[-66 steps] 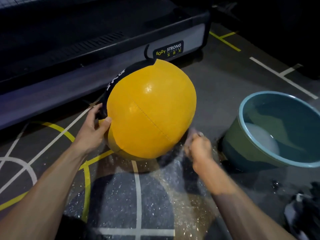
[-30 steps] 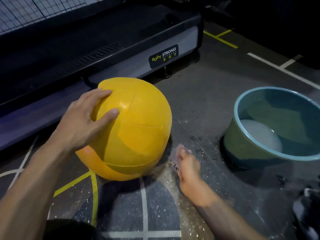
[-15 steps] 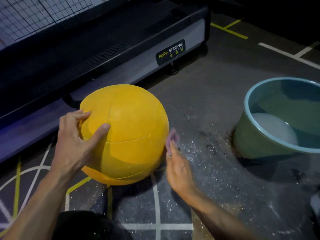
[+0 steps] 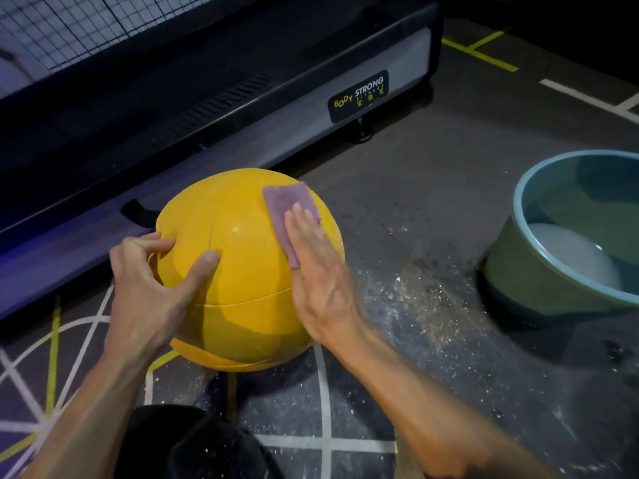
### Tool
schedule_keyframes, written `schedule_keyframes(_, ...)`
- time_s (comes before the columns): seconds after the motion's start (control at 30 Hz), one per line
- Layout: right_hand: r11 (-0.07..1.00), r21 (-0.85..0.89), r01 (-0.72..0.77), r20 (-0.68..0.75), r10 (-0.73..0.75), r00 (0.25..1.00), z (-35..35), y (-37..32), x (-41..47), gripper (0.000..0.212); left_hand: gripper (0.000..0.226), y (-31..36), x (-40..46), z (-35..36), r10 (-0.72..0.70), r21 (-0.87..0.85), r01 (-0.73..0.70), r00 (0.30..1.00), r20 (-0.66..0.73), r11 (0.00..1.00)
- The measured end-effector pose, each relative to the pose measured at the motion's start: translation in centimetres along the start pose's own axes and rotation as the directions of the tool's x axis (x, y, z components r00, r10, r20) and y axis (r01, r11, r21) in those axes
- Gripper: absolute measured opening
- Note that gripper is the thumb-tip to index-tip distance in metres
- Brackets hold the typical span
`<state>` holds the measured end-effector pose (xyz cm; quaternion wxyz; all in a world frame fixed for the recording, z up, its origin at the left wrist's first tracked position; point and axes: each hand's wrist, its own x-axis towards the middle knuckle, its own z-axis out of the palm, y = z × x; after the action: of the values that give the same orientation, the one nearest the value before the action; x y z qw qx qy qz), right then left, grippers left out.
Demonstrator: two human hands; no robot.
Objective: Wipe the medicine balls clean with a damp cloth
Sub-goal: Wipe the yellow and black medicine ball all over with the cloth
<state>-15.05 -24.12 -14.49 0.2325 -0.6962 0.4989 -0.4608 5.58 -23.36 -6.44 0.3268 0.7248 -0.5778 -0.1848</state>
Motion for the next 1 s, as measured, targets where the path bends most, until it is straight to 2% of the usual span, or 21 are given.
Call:
schedule_keyframes(0.13, 0.984, 0.139, -0.113, -0.016, 0.116, 0.993, 0.4, 2.1, -0.7, 0.053, 0.074, 0.0, 0.0, -0.5, -0.025, 0.016, 0.025, 1.0, -0.014, 1.0)
schedule_keyframes(0.2, 0.97, 0.136, -0.204, 0.019, 0.203, 0.979, -0.1, 2.7, -1.4, 0.054, 0.074, 0.5, 0.5, -0.7, -0.046, 0.049, 0.047, 0.999, -0.023, 0.998)
schedule_keyframes(0.27, 0.967, 0.059, -0.249, 0.089, 0.244, 0.966, -0.6, 2.9, -2.8, 0.057, 0.067, 1.4, 1.0, -1.0, -0.034, 0.111, 0.04, 0.998, -0.054, 0.993)
schedule_keyframes(0.33, 0.967, -0.006, -0.255, 0.146, 0.253, 0.956, -0.6, 3.2, -4.5, 0.056, 0.067, 2.7, 1.3, -0.9, 0.114, 0.197, -0.102, 0.992, -0.053, 0.975)
schedule_keyframes(0.4, 0.971, -0.027, -0.239, 0.184, 0.24, 0.953, -0.5, 3.8, -5.8, 0.054, 0.062, 4.1, 1.4, -0.2, 0.263, 0.288, -0.265, 0.964, 0.048, 0.92)
schedule_keyframes(0.43, 0.96, 0.003, -0.281, 0.193, 0.275, 0.942, -0.2, 4.3, -6.4, 0.052, 0.059, 4.4, 1.3, 0.2, 0.288, 0.345, -0.311, 0.95, 0.119, 0.885)
schedule_keyframes(0.47, 0.918, 0.068, -0.391, 0.184, 0.374, 0.909, -0.1, 4.8, -7.1, 0.047, 0.061, 4.4, 1.3, 0.4, 0.288, 0.393, -0.333, 0.942, 0.17, 0.857)
schedule_keyframes(0.5, 0.802, 0.184, -0.568, 0.178, 0.541, 0.822, 0.2, 5.6, -7.5, 0.041, 0.064, 4.1, 1.3, 0.5, 0.282, 0.42, -0.338, 0.94, 0.19, 0.842)
schedule_keyframes(0.53, 0.605, 0.328, -0.726, 0.19, 0.711, 0.677, 0.4, 6.2, -7.4, 0.034, 0.066, 3.7, 1.2, 0.4, 0.272, 0.432, -0.326, 0.945, 0.183, 0.841)
schedule_keyframes(0.57, 0.387, 0.429, -0.817, 0.211, 0.836, 0.507, 0.4, 6.8, -6.9, 0.03, 0.067, 3.3, 1.3, 0.1, 0.265, 0.423, -0.31, 0.95, 0.164, 0.851)
schedule_keyframes(0.6, 0.259, 0.494, -0.83, 0.206, 0.893, 0.401, 0.4, 7.1, -6.4, 0.028, 0.066, 3.0, 1.3, -0.2, 0.252, 0.407, -0.291, 0.956, 0.148, 0.866)
schedule_keyframes(0.63, 0.253, 0.53, -0.81, 0.179, 0.9, 0.398, 0.0, 6.9, -5.7, 0.029, 0.066, 2.8, 1.3, -0.5, 0.236, 0.394, -0.27, 0.963, 0.133, 0.879)
schedule_keyframes(0.67, 0.353, 0.547, -0.76, 0.116, 0.866, 0.486, -0.3, 6.2, -4.8, 0.032, 0.066, 2.5, 1.3, -0.8, 0.218, 0.385, -0.246, 0.969, 0.116, 0.89)
schedule_keyframes(0.73, 0.63, 0.514, -0.582, -0.022, 0.688, 0.726, -1.4, 3.9, -2.2, 0.04, 0.064, 1.9, 1.2, -1.3, 0.198, 0.359, -0.213, 0.977, 0.081, 0.909)
schedule_keyframes(0.8, 0.859, 0.371, -0.352, -0.076, 0.406, 0.911, -1.3, 0.9, 0.5, 0.047, 0.063, 1.2, 1.0, -1.6, 0.185, 0.331, -0.193, 0.981, 0.056, 0.924)
schedule_keyframes(0.83, 0.94, 0.269, -0.209, -0.087, 0.24, 0.967, -0.6, -0.5, 1.7, 0.05, 0.063, 0.9, 0.8, -1.8, 0.183, 0.323, -0.188, 0.982, 0.046, 0.927)
schedule_keyframes(0.9, 0.996, 0.086, 0.032, -0.006, -0.032, 0.999, 1.9, -2.4, 3.2, 0.054, 0.062, 0.4, 0.7, -1.9, 0.187, 0.324, -0.185, 0.982, 0.025, 0.928)
schedule_keyframes(0.93, 0.994, 0.022, 0.109, 0.058, -0.11, 0.992, 3.6, -2.2, 3.1, 0.055, 0.061, 0.2, 0.7, -1.9, 0.185, 0.326, -0.179, 0.983, 0.014, 0.928)
schedule_keyframes(1.0, 0.989, 0.006, 0.145, 0.102, -0.145, 0.984, 5.6, 0.1, 2.6, 0.054, 0.06, -0.2, 0.8, -2.0, 0.159, 0.328, -0.153, 0.987, 0.007, 0.932)
